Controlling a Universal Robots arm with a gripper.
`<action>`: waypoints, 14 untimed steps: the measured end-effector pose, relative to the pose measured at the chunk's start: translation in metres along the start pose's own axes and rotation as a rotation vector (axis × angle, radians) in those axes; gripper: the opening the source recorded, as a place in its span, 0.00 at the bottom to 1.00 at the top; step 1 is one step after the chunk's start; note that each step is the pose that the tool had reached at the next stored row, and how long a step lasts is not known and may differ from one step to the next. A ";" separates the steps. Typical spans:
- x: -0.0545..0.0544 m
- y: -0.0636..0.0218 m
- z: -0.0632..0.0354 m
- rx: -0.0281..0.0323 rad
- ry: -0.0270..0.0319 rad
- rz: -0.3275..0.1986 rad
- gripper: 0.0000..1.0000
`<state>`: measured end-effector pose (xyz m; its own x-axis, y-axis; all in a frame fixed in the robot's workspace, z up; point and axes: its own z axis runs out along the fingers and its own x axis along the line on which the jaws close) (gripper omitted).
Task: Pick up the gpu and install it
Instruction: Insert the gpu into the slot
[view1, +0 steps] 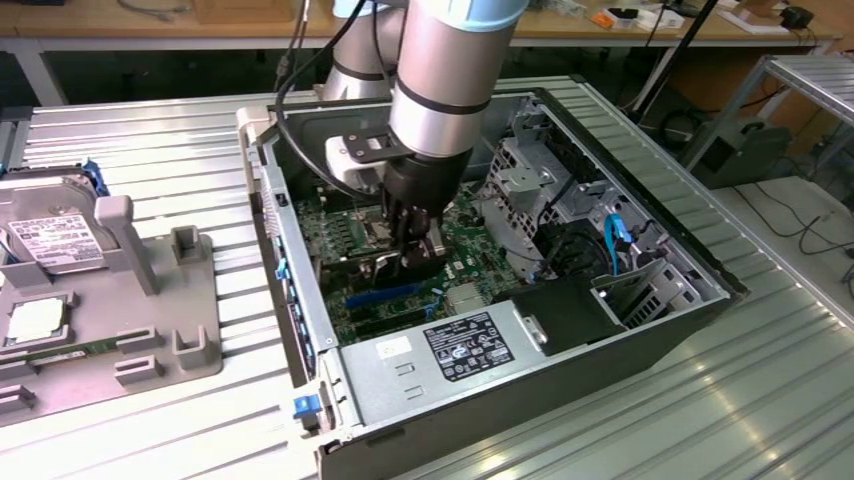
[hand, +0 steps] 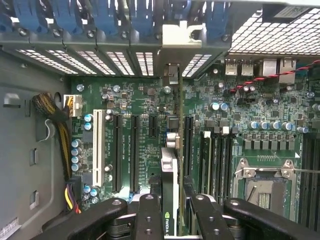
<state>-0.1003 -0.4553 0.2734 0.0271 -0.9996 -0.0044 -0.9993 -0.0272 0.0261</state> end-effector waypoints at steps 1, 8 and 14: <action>0.000 -0.0004 0.0004 -0.0001 0.0046 0.000 0.27; -0.001 -0.0007 0.0051 0.0224 0.0228 -0.001 0.27; 0.003 -0.0006 0.0061 0.0241 -0.0256 -0.001 0.27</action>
<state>-0.0999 -0.4578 0.2672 0.0281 -0.9992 -0.0301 -0.9996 -0.0282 0.0019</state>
